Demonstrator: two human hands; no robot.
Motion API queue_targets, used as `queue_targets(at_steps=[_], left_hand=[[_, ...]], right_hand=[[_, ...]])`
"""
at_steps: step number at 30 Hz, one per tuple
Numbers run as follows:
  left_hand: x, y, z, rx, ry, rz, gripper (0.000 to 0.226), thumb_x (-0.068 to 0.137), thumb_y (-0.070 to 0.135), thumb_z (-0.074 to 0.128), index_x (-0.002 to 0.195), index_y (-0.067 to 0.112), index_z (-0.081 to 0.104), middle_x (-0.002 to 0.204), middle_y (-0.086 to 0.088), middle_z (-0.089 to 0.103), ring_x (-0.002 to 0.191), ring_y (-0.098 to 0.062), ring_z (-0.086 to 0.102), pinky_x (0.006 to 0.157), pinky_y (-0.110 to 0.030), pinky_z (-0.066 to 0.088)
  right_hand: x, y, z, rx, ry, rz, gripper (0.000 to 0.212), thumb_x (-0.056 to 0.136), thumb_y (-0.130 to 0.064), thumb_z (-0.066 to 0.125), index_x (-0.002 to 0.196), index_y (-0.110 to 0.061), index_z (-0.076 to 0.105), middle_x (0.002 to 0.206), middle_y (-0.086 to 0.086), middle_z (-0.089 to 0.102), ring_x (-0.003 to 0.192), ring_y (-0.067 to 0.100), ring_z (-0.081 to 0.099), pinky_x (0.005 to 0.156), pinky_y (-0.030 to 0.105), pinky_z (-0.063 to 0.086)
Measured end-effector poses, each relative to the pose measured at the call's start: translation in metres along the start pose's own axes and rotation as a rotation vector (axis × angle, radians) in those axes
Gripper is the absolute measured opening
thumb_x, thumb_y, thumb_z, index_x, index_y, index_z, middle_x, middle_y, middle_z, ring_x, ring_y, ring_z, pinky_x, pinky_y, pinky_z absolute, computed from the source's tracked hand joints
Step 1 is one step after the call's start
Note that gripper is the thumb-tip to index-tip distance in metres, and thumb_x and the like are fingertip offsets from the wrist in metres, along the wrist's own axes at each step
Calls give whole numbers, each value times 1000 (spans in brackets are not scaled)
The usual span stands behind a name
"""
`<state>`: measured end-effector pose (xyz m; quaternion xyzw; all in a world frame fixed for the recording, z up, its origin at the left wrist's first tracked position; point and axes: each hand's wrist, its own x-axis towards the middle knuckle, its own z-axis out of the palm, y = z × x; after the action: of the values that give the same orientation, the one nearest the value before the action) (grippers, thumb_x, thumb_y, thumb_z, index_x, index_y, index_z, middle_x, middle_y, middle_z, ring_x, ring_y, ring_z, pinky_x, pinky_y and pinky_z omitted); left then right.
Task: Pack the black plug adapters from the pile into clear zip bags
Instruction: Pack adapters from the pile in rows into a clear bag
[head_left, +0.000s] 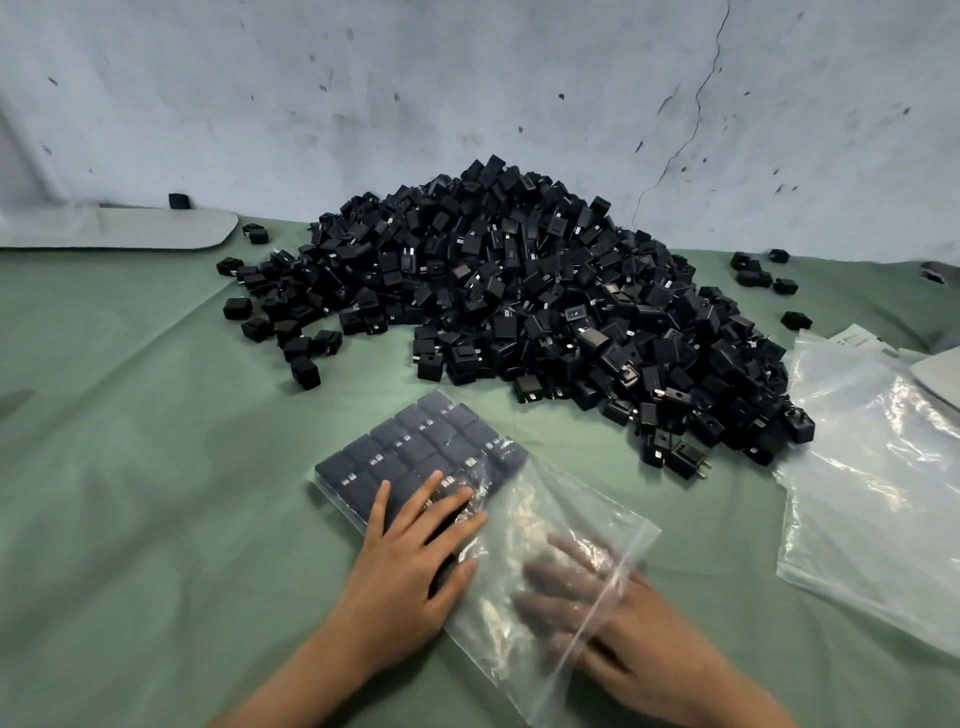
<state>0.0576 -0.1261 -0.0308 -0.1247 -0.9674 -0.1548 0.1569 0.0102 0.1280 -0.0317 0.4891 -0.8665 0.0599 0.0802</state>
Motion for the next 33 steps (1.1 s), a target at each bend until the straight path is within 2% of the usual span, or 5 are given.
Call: queue_targets(at_steps=[3,8,17,26,33], left_hand=[[-1,0,5,-13,43,-6,44,93,43,38,124,26,65,135,7,57,138,-15,32,109,-49,18],[-1,-2,9,-37,42,-26,44,92,44,39,124,28,64,135,7,57,135,-12,38,110,-42,21],[-4,-9,8,-259,154,-174,50,91,44,30,128,28,60,140,13,48,142,-4,22,118,-44,7],[-4,-12,8,-364,237,-246,44,91,46,31,123,34,59,136,18,48,141,2,21,119,-38,-2],[-4,-12,7,-386,228,-245,39,90,47,30,118,41,57,135,18,49,141,0,22,119,-38,-2]], right_hand=[[-32,21,-15,206,332,114,35,98,-34,46,91,-16,75,100,-5,70,101,15,62,91,36,50],[-20,65,-42,138,649,569,25,92,-22,56,87,-6,73,87,3,65,89,22,57,82,29,43],[35,107,-13,-68,73,775,42,90,-15,58,130,-25,56,145,7,42,142,26,24,116,41,7],[26,92,-22,324,591,853,18,79,-14,75,94,-17,66,90,-4,66,87,17,60,80,28,46],[3,88,-3,200,487,1104,23,91,-29,62,92,-10,74,76,17,65,87,35,57,73,35,40]])
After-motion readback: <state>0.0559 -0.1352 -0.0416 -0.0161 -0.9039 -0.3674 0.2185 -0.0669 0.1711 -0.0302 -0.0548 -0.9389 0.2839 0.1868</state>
